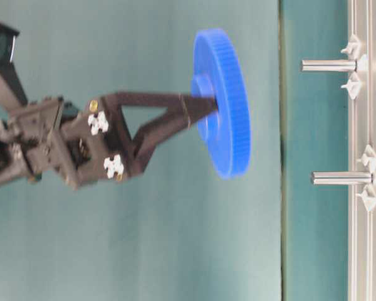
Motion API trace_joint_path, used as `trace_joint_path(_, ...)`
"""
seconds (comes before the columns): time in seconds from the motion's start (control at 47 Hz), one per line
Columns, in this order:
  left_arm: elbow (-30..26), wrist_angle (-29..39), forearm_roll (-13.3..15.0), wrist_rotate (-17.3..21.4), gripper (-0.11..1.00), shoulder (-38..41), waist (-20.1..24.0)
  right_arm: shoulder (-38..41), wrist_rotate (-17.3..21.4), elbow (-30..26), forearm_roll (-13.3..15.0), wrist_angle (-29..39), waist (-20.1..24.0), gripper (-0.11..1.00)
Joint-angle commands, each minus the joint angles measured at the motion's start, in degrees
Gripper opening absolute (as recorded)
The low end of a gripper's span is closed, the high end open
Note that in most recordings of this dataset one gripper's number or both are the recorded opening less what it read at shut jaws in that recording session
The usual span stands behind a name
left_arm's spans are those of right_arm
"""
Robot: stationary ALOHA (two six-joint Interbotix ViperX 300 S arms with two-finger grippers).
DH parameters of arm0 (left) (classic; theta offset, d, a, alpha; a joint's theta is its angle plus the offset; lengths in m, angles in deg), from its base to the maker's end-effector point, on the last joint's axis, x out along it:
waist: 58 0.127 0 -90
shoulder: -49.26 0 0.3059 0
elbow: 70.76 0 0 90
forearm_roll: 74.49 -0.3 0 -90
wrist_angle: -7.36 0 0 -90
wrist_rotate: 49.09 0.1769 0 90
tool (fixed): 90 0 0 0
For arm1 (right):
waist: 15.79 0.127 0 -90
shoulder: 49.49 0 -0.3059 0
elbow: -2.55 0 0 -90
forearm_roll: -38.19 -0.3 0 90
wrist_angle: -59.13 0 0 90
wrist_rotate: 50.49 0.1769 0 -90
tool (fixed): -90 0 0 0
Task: Find the location of the shaft and insert the large gear.
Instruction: 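Carry the gear with the left gripper over the right shaft, then align the gear's bore with the right shaft using the left gripper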
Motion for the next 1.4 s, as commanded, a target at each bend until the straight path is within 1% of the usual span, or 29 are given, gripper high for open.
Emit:
trace_joint_path(0.0, -4.04, -0.09, -0.18, 0.70, 0.70, 0.00, 0.70, 0.26, 0.62, -0.53, 0.00, -0.26, -0.09, 0.01)
trace_joint_path(0.255, -8.70, 0.53, -0.18, 2.81, 0.70, 3.78, 1.41, 0.26, 0.62, -0.53, 0.00, -0.35, -0.09, 0.01)
trace_joint_path(0.425, -10.46, 0.62, -0.18, 4.13, 0.70, 5.89, 1.41, 0.26, 0.62, -0.26, 0.00, -0.35, -0.09, 0.01)
trace_joint_path(0.595, -11.78, 0.62, -0.18, 4.31, 0.70, 7.65, 1.67, 0.26, 0.62, -0.09, 0.00, -0.53, -0.09, 0.01)
trace_joint_path(0.936, -12.48, 0.35, -0.18, 4.31, 0.70, 11.34, 2.20, 0.26, 0.62, -0.09, 0.00, -0.53, -0.09, 0.01)
trace_joint_path(1.382, -12.48, 0.26, -0.18, 4.31, 0.70, 13.01, 2.29, -0.35, 0.62, 0.35, 0.00, -0.70, -0.09, 0.01)
